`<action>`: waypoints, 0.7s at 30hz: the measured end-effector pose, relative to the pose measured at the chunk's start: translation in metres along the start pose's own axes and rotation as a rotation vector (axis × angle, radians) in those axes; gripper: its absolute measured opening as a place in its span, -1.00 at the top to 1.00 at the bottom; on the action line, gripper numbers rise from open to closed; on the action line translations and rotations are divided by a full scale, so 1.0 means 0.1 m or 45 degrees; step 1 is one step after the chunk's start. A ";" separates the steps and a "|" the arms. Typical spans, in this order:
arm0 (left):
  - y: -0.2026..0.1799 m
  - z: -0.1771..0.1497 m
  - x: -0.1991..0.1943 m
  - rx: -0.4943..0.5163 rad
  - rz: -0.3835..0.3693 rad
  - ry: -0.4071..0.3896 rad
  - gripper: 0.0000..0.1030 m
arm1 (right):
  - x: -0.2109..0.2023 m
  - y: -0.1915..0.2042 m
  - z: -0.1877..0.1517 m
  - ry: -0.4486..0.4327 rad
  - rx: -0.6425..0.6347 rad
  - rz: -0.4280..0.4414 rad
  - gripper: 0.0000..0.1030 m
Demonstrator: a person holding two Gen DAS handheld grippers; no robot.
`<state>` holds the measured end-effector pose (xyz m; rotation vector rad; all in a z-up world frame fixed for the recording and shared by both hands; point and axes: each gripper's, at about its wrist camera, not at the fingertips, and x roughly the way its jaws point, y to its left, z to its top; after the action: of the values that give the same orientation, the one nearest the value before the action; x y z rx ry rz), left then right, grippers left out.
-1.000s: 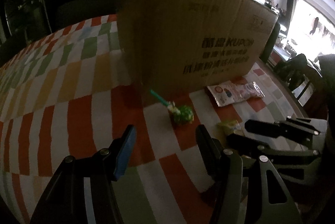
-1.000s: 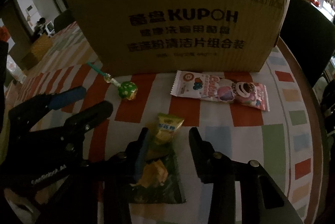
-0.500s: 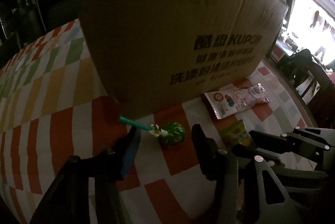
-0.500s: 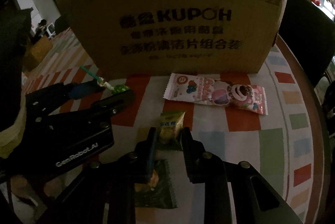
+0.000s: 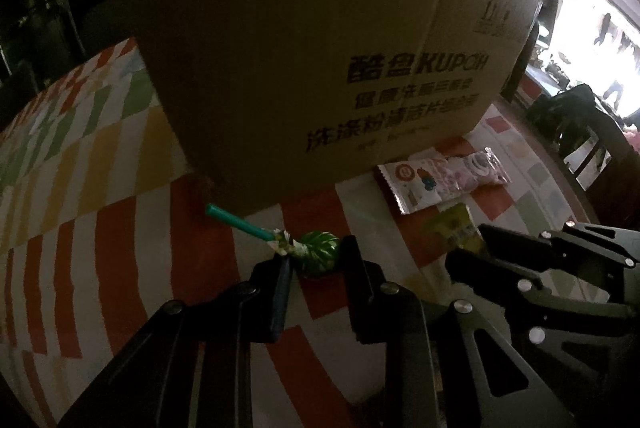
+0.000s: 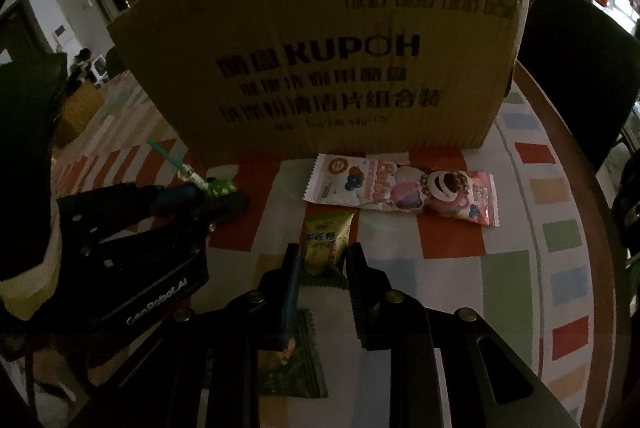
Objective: Organize snacks
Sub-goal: 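Grasp the small yellow bag with the right tool while the left tool grasps the green lollipop, then drop the yellow bag into the box with the right tool while the left tool drops the lollipop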
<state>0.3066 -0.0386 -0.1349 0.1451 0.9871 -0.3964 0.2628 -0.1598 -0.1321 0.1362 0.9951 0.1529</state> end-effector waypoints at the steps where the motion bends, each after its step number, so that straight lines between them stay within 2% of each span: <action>1: 0.00 -0.01 -0.02 -0.011 -0.002 0.001 0.52 | -0.03 -0.01 -0.01 -0.006 0.002 0.002 0.53; 10: 0.01 -0.04 -0.45 -0.104 0.003 -0.062 0.52 | -0.29 -0.03 0.00 -0.075 -0.002 0.027 0.53; 21: -0.17 0.07 -1.05 -0.099 -0.006 -0.199 0.52 | -0.81 -0.01 0.10 -0.220 -0.024 0.073 0.53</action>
<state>0.2540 -0.0290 -0.0423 0.0410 0.8475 -0.3676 0.2279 -0.1769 -0.0608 0.1582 0.8179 0.1993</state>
